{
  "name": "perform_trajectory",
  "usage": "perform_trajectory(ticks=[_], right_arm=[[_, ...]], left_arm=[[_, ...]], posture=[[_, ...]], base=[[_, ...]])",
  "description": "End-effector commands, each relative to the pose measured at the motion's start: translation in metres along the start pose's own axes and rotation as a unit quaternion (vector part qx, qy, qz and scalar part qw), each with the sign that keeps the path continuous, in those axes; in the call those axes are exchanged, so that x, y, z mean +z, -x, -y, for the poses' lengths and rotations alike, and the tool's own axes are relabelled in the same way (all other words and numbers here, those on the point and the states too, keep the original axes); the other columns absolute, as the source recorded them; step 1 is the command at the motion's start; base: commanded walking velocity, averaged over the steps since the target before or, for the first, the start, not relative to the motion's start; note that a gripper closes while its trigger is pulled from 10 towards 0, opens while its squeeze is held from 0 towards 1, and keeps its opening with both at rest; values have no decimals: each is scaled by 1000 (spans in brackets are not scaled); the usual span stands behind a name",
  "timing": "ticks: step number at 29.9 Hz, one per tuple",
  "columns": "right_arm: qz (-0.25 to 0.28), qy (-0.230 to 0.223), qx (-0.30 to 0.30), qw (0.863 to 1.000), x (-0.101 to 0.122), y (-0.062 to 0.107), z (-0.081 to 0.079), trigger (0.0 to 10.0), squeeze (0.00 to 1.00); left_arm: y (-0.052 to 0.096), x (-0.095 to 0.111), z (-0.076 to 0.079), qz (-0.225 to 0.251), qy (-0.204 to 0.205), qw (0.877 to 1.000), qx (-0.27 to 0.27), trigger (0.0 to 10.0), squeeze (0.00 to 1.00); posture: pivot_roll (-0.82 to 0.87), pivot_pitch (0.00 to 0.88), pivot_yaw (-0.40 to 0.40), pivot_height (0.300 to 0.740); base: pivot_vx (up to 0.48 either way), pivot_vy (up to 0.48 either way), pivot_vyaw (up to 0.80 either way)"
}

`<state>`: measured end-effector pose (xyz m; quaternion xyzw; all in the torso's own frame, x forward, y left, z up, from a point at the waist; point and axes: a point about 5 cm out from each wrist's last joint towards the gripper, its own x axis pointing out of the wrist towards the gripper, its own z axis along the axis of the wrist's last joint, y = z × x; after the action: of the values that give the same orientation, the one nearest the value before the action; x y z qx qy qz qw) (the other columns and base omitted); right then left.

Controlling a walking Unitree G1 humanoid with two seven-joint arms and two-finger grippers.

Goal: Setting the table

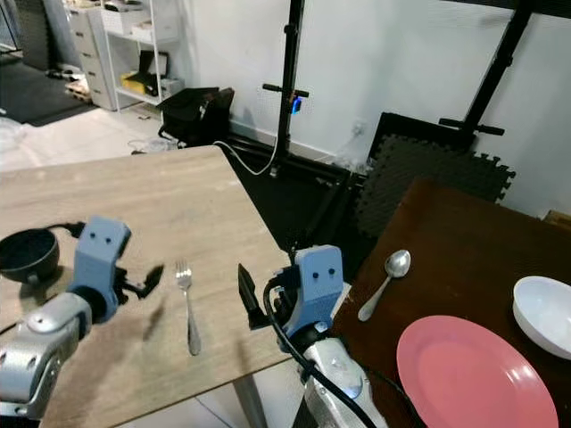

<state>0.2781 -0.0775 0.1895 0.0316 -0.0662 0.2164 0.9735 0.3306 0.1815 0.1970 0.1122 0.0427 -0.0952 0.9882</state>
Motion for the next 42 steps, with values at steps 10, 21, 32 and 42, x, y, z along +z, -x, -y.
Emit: perform_trajectory(ticks=[10, 21, 32, 42], right_arm=[[-117, 14, 50, 992, -46, -54, -52, 10000, 0], [-143, 15, 27, 989, -55, -79, -74, 10000, 0], [-106, -25, 57, 992, -34, -82, -73, 10000, 0], [-229, -87, 125, 961, -77, -65, -95, 0, 0]], left_arm=[[10, -1, -29, -15, -69, 996, 54, 10000, 0], [14, 4, -35, -14, -81, 994, 77, 10000, 0], [8, 1, -17, -19, -58, 997, 39, 10000, 0], [6, 3, -19, -16, -53, 997, 47, 10000, 0]], posture=[[107, 70, -27, 740], [171, 140, -61, 740], [151, 150, -53, 740], [150, 136, -56, 740]], base=[[0, 0, 0], [0, 0, 0], [0, 0, 0], [0, 0, 0]])
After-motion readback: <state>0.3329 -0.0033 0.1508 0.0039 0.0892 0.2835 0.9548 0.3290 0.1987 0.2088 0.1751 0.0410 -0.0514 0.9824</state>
